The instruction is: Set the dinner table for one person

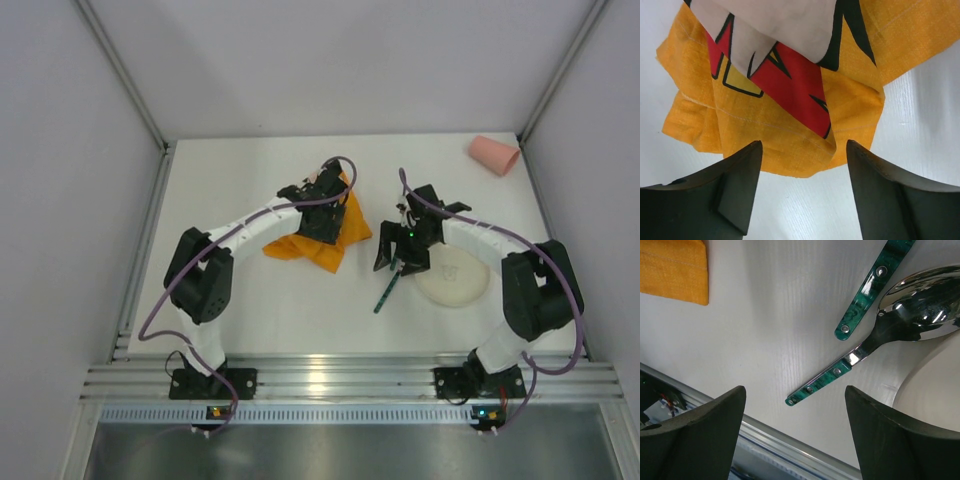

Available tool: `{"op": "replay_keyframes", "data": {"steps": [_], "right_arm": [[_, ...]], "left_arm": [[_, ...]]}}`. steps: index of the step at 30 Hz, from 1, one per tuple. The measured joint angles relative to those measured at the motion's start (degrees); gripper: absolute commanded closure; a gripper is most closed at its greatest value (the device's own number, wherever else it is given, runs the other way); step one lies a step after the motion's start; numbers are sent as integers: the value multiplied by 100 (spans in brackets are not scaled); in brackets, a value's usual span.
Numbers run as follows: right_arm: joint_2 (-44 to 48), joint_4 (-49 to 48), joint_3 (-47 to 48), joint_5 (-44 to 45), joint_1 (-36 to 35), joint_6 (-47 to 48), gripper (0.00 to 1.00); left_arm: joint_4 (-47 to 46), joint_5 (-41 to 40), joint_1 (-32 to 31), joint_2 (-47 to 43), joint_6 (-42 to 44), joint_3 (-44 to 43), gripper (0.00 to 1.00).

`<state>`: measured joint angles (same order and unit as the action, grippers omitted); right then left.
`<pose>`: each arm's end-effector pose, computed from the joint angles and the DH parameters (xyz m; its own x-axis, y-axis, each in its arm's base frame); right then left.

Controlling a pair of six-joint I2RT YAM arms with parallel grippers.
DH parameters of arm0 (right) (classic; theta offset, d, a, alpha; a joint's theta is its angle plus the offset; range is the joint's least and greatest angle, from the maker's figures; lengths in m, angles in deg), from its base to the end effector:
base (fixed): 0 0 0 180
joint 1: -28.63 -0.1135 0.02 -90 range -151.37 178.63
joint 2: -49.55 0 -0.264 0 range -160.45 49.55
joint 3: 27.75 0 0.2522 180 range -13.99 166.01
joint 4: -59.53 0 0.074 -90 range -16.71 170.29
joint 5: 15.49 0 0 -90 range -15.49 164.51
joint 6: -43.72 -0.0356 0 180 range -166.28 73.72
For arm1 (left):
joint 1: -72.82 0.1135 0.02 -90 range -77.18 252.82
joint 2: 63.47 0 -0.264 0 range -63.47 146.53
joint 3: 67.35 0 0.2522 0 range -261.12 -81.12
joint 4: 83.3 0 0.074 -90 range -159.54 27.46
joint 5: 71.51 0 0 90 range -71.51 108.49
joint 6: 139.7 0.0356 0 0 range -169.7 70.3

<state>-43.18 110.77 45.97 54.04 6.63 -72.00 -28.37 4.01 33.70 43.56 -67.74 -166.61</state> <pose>0.2803 0.1267 0.1940 -0.9860 0.0401 -0.1616 -0.0362 0.8957 0.4432 0.3136 -0.2435 0.2354 -0.8172 0.2781 -0.5049 0.2828 0.9567 0.0692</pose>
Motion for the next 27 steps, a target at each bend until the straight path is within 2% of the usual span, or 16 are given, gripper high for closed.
{"op": "replay_keyframes", "data": {"steps": [5,6,8,10,12,19,27], "right_arm": [[0,-11,4,-57,2,-33,19],[0,-9,15,-72,2,-46,19],[-24,7,87,-118,0,-57,19],[-96,2,256,-186,-11,-98,18],[-219,-68,490,-254,-52,-164,18],[-879,-1043,964,-577,-479,-656,18],[-1943,-1827,1342,-623,-680,-1075,19]], "left_arm": [[-7,-144,4,260,48,-162,56],[-13,-144,4,315,66,-164,65],[-9,-144,4,417,114,-164,73],[-4,-146,4,452,140,-164,90],[-2,-149,4,452,177,-177,100],[48,-70,81,428,227,-551,100],[79,328,671,63,188,-953,100]]}}
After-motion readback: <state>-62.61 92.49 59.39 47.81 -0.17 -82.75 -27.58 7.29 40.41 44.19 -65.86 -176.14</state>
